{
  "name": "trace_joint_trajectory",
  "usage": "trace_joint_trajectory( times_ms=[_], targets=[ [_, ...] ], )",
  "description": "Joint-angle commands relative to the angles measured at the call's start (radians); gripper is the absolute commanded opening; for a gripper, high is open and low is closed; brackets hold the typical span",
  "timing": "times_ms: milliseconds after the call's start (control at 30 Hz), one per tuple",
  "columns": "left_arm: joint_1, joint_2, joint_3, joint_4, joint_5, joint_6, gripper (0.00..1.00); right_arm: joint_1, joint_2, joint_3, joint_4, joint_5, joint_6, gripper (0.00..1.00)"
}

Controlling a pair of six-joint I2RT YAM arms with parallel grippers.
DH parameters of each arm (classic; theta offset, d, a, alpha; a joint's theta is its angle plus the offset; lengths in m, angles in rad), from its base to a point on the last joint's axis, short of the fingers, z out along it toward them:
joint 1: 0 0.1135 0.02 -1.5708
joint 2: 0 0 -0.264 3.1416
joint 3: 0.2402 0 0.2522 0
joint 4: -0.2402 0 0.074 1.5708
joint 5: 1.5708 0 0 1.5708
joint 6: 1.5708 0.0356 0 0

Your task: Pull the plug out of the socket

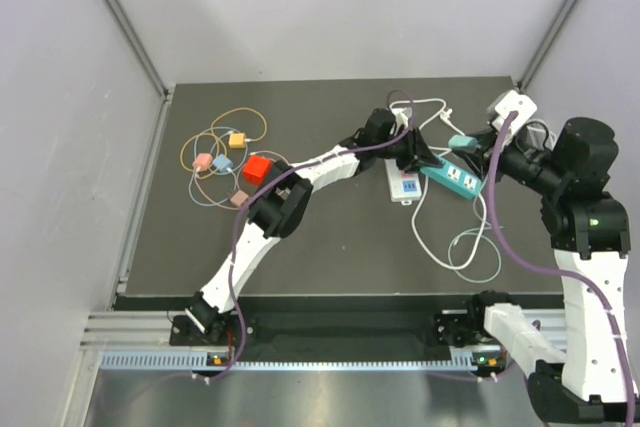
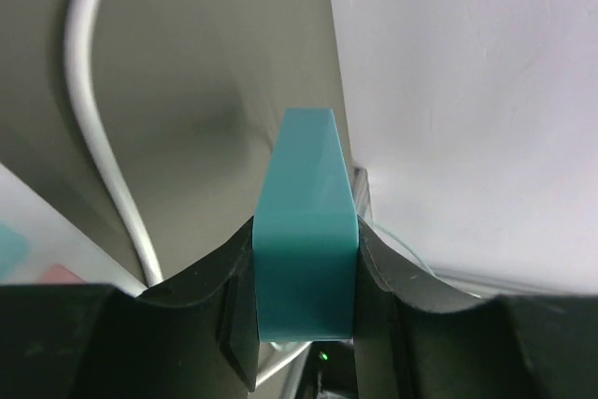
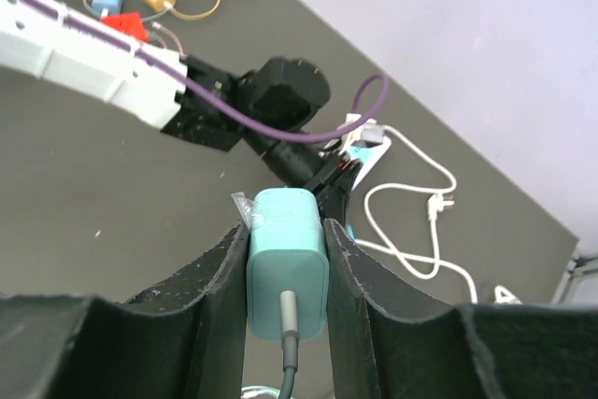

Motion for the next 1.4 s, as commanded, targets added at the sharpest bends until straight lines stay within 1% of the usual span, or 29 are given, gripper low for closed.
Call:
trace_joint_trajectory(
  times_ms=[0, 33, 100, 167, 200, 267, 300, 367, 400, 467, 500, 533, 600, 633, 700, 733, 767, 867, 900, 967, 1033, 1067, 1100, 1167, 1200, 1267, 1300, 1367],
  targets=[
    [0.003, 0.016, 0.055, -0.02, -0.089, 0.053, 0.01, -0.015, 0.022, 0.122, 0.018, 0.017, 0.052, 0.0],
    [0.003, 0.027, 0.063, -0.034, -0.1, 0.059, 0.02, -0.015, 0.028, 0.147, 0.018, 0.031, 0.067, 0.0],
    [0.0, 0.039, 0.076, -0.055, -0.132, 0.078, 0.05, -0.015, 0.061, 0.248, 0.015, 0.074, 0.082, 0.0],
    [0.001, 0.059, 0.103, -0.072, -0.149, 0.084, 0.05, -0.014, 0.1, 0.323, 0.012, 0.097, 0.111, 0.0],
    [0.0, 0.068, 0.11, -0.072, -0.161, 0.082, 0.06, -0.015, 0.112, 0.398, 0.013, 0.112, 0.122, 0.0],
    [0.001, 0.09, 0.135, -0.075, -0.169, 0.081, 0.07, -0.014, 0.153, 0.474, 0.02, 0.129, 0.163, 0.0],
    [0.0, 0.096, 0.141, -0.074, -0.174, 0.079, 0.07, -0.015, 0.169, 0.551, 0.023, 0.152, 0.177, 0.0],
    [-0.002, 0.113, 0.159, -0.075, -0.178, 0.079, 0.08, -0.014, 0.215, 0.635, 0.042, 0.18, 0.223, 0.0],
    [-0.003, 0.116, 0.162, -0.075, -0.186, 0.081, 0.11, -0.013, 0.235, 0.723, 0.047, 0.21, 0.242, 0.0],
    [-0.003, 0.124, 0.162, -0.077, -0.187, 0.082, 0.15, -0.015, 0.29, 0.809, 0.059, 0.231, 0.282, 0.0],
    [-0.003, 0.125, 0.164, -0.077, -0.187, 0.081, 0.2, -0.015, 0.304, 0.872, 0.066, 0.237, 0.294, 0.0],
    [-0.003, 0.125, 0.162, -0.077, -0.186, 0.081, 0.26, -0.015, 0.316, 0.888, 0.076, 0.237, 0.318, 0.0],
    [-0.005, 0.124, 0.162, -0.077, -0.18, 0.087, 0.34, -0.014, 0.338, 0.894, 0.101, 0.228, 0.338, 0.0],
    [-0.005, 0.114, 0.159, -0.074, -0.169, 0.089, 0.44, -0.015, 0.351, 0.891, 0.102, 0.22, 0.354, 0.0],
    [-0.003, 0.084, 0.152, -0.053, -0.157, 0.098, 0.52, -0.013, 0.359, 0.856, 0.105, 0.189, 0.363, 0.0],
    [-0.002, 0.068, 0.132, -0.04, -0.155, 0.102, 0.59, -0.013, 0.362, 0.835, 0.113, 0.18, 0.368, 0.0],
    [-0.002, 0.052, 0.12, -0.016, -0.145, 0.108, 0.68, -0.015, 0.355, 0.778, 0.122, 0.171, 0.368, 0.0],
    [0.004, -0.025, 0.06, 0.059, -0.126, 0.11, 0.84, -0.014, 0.356, 0.712, 0.142, 0.142, 0.366, 0.0],
    [0.006, -0.059, 0.052, 0.075, -0.122, 0.11, 0.86, -0.013, 0.362, 0.712, 0.136, 0.13, 0.365, 0.0],
    [0.012, -0.088, 0.034, 0.121, -0.099, 0.101, 0.88, -0.013, 0.38, 0.713, 0.121, 0.111, 0.368, 0.0],
    [0.017, -0.14, 0.009, 0.148, -0.089, 0.092, 0.93, -0.015, 0.397, 0.712, 0.127, 0.074, 0.393, 0.0],
    [0.023, -0.16, -0.003, 0.161, -0.086, 0.093, 0.93, -0.014, 0.403, 0.712, 0.13, 0.054, 0.407, 0.0],
    [0.027, -0.207, -0.017, 0.162, -0.091, 0.098, 0.96, -0.013, 0.408, 0.71, 0.135, 0.013, 0.421, 0.0],
    [0.043, -0.264, -0.08, 0.167, -0.1, 0.119, 0.97, -0.012, 0.417, 0.703, 0.158, -0.033, 0.472, 0.0],
    [0.049, -0.325, -0.127, 0.167, -0.111, 0.13, 0.98, -0.009, 0.417, 0.698, 0.17, -0.039, 0.492, 0.0],
    [0.07, -0.385, -0.166, 0.129, -0.121, 0.174, 0.98, -0.001, 0.419, 0.69, 0.196, -0.055, 0.507, 0.0],
    [0.078, -0.443, -0.193, 0.1, -0.131, 0.194, 0.98, 0.006, 0.42, 0.689, 0.201, -0.059, 0.521, 0.0],
    [0.095, -0.502, -0.216, 0.043, -0.144, 0.28, 0.99, 0.037, 0.431, 0.69, 0.208, -0.061, 0.532, 0.0]
  ],
)
